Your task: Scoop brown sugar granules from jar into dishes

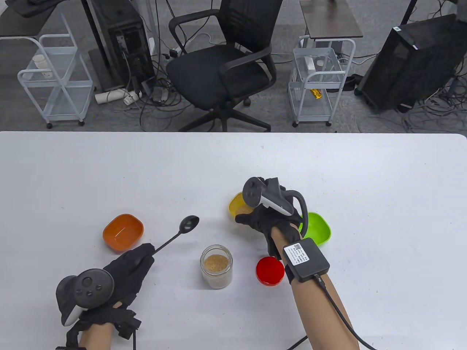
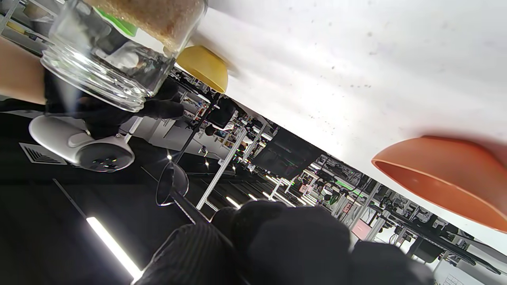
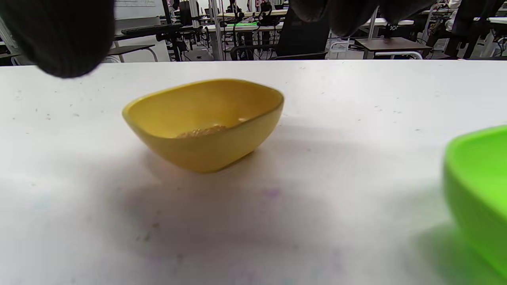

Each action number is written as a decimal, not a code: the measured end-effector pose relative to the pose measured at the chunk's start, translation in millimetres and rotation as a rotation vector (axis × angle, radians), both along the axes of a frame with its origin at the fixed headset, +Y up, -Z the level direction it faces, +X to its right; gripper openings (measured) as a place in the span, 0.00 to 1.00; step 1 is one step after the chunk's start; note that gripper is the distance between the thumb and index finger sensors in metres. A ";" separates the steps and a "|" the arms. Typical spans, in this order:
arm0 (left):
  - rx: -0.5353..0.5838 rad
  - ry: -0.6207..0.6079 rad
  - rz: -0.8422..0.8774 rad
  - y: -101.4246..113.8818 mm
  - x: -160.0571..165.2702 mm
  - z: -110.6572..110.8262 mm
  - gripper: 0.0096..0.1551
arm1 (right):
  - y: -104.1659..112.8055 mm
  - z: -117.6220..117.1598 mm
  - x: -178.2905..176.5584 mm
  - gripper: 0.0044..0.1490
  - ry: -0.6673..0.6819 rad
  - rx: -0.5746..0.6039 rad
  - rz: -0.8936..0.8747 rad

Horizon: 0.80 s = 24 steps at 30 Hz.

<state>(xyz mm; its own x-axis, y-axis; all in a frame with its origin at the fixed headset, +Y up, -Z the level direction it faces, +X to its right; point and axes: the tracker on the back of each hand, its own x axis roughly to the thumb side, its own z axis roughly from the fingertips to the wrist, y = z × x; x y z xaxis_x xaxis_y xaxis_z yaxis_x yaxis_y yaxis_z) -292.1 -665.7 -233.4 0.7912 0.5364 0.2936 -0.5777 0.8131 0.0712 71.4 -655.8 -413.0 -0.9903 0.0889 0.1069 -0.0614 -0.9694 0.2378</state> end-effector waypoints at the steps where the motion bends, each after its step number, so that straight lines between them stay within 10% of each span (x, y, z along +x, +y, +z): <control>1: -0.001 -0.001 -0.001 -0.2 -0.2 -0.1 0.25 | 4.1 2.3 8.0 0.77 -0.014 -0.001 0.000; 13: -0.009 -0.007 -0.014 -1.6 0.0 -1.0 0.25 | -7.9 24.0 105.7 0.81 -0.268 -0.113 -0.026; 24: -0.029 -0.012 -0.031 -3.5 1.3 -2.3 0.25 | -47.0 41.1 121.4 0.85 -0.306 -0.190 -0.041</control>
<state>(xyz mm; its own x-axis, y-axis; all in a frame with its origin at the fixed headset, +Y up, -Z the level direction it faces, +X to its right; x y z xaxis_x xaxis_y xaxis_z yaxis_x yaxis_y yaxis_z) -290.8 -669.2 -235.7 0.8042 0.5200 0.2881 -0.5528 0.8323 0.0407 192.9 -702.8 -371.9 -0.9690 0.1188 -0.2165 -0.1954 -0.9049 0.3781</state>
